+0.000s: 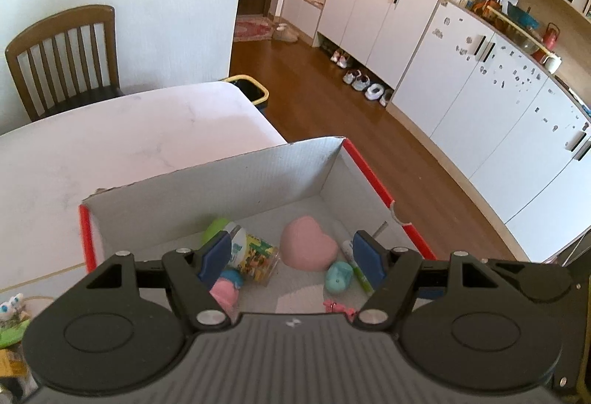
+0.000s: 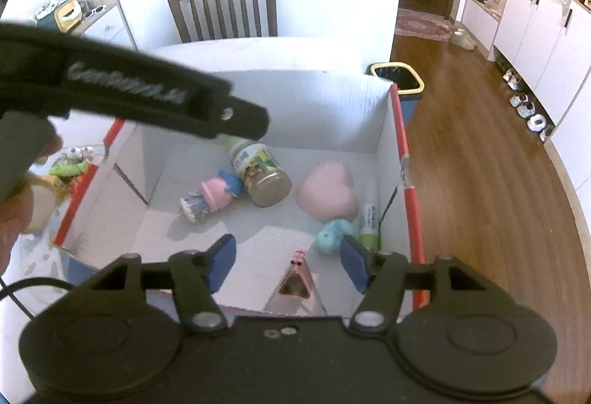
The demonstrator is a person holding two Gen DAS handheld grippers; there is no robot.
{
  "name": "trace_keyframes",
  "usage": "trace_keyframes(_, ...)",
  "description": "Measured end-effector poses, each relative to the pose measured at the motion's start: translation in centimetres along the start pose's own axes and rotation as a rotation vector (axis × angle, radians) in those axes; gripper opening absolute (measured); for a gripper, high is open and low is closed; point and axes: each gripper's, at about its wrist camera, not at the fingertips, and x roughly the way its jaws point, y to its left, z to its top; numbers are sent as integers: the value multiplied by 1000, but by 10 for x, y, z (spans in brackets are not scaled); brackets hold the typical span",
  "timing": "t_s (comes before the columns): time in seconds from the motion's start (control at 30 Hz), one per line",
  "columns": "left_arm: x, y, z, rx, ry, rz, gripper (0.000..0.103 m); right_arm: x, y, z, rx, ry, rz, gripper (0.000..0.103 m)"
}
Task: Organize rigid objects
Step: 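Move both tools back to the glass jar and yellow box on the table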
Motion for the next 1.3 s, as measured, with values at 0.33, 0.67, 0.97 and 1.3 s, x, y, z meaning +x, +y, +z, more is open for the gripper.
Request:
trace_keyframes(0.33,-51,11,-23,9,-74,53,72,-30,19,-8,8,-49,-1,68)
trace_keyframes(0.67,-95,37,-54,5,-137,69,78,-55,52,-18,-3,-134,-16,84)
trace_keyframes(0.97,-131,67,-86,-8,-160,64,83,-72,82,-36,26,-226,-12,89)
trace_keyframes(1.3,-166,116,-119,-29,-168,52,92,-80,137,-55,45,-266,58,98)
